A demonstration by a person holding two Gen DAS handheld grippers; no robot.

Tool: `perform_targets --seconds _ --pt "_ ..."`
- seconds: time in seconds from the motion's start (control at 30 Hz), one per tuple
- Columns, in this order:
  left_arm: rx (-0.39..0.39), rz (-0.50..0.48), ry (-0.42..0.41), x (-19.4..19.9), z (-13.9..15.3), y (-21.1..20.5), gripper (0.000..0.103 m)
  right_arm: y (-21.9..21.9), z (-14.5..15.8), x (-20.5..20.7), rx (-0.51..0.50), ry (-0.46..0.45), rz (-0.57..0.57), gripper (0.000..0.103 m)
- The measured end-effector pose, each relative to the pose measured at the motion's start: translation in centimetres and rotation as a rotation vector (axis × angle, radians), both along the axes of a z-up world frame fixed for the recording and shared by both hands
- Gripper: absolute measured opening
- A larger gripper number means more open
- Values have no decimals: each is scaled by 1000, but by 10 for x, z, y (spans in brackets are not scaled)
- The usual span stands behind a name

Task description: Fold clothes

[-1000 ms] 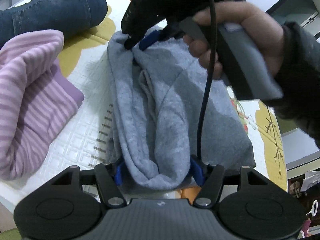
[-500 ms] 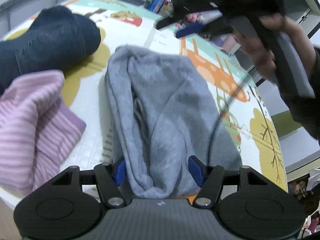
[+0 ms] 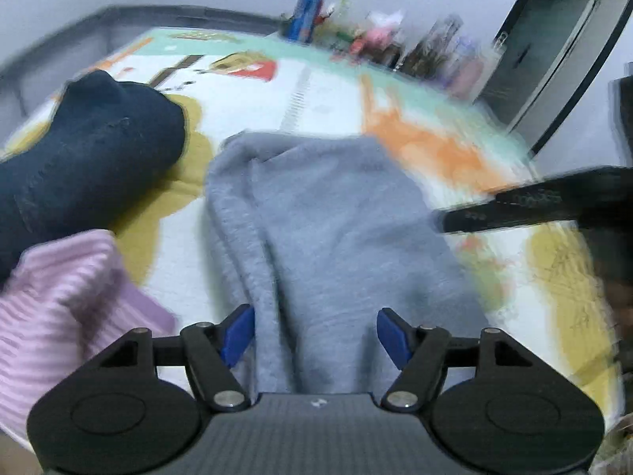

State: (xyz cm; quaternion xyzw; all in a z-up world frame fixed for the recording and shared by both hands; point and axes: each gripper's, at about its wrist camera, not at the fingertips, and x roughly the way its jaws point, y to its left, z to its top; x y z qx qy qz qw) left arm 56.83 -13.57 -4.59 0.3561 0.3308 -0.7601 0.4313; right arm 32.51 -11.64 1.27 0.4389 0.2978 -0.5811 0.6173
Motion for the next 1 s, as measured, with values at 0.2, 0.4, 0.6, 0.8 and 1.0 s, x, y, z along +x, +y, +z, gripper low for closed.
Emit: perform_targets --seconds 0.2,0.4,0.6,0.8,1.0 --pt "18 35 -73 0 -22 -4 84 56 -46 -19 75 63 -97 41" --pt "46 34 -50 7 -26 -5 84 92 -70 -21 79 26 -82 41" --pt "34 -13 -45 11 -9 1 70 111 -55 -46 38 -61 -177 40" --pt "10 -73 -30 6 11 21 70 143 -41 -61 13 -167 -187 40" --pt "34 -78 -75 5 10 37 70 148 -52 -43 38 -225 -148 40"
